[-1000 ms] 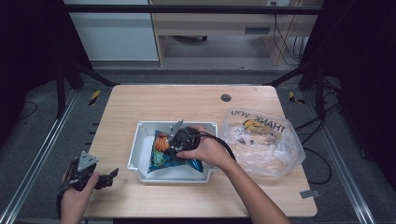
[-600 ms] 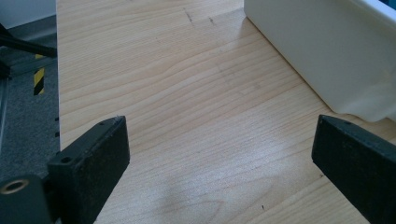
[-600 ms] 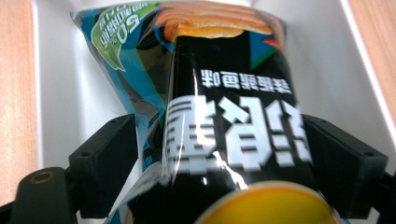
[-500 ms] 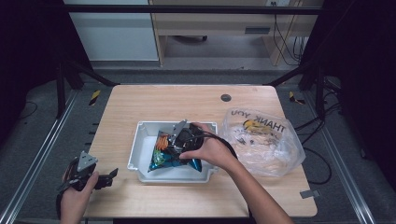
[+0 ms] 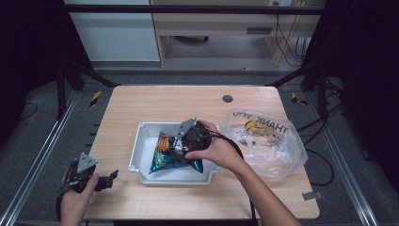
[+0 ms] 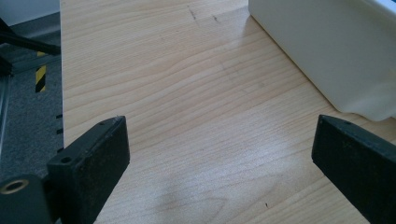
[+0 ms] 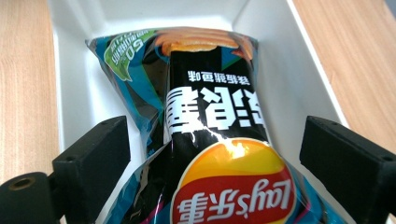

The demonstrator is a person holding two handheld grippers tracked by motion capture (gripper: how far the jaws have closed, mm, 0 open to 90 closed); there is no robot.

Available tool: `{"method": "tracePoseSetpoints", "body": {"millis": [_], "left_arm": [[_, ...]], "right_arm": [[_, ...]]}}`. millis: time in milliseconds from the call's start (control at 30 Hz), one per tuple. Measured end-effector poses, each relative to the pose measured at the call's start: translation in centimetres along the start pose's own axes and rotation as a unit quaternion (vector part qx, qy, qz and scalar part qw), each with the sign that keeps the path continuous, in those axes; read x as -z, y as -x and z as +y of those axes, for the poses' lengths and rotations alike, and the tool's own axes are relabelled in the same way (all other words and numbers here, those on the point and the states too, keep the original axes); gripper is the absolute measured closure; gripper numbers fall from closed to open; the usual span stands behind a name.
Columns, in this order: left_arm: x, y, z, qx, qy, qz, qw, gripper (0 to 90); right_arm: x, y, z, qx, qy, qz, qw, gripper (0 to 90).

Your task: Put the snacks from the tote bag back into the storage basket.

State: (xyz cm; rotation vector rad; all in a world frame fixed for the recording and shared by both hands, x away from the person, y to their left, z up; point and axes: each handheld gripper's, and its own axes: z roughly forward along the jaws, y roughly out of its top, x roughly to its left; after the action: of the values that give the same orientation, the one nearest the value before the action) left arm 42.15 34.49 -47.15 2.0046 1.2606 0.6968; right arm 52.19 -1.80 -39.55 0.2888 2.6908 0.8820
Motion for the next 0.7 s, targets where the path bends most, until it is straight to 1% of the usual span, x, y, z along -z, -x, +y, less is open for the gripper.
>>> {"method": "tracePoseSetpoints", "body": {"millis": [167, 367, 433, 700], "left_arm": [[0.2, -0.1, -0.2, 0.005, 0.000, 0.004, 1.0000, 3.8], [0.3, -0.3, -0.3, 0.006, -0.001, 0.008, 0.9999, 3.7], [0.3, -0.3, -0.3, 0.007, -0.001, 0.009, 0.9999, 3.7], [0.3, -0.2, -0.3, 0.006, -0.003, 0.010, 0.9999, 3.6]], "right_arm": [[0.9, 0.2, 0.1, -0.017, 0.012, -0.008, 0.9998, 7.6], [1.8, 0.4, 0.1, -0.034, 0.026, -0.025, 0.9988, 7.3], [2.1, 0.5, 0.1, -0.044, 0.029, -0.032, 0.9981, 7.3], [3.6, 0.5, 0.0, -0.075, 0.063, -0.049, 0.9939, 7.5]]}}
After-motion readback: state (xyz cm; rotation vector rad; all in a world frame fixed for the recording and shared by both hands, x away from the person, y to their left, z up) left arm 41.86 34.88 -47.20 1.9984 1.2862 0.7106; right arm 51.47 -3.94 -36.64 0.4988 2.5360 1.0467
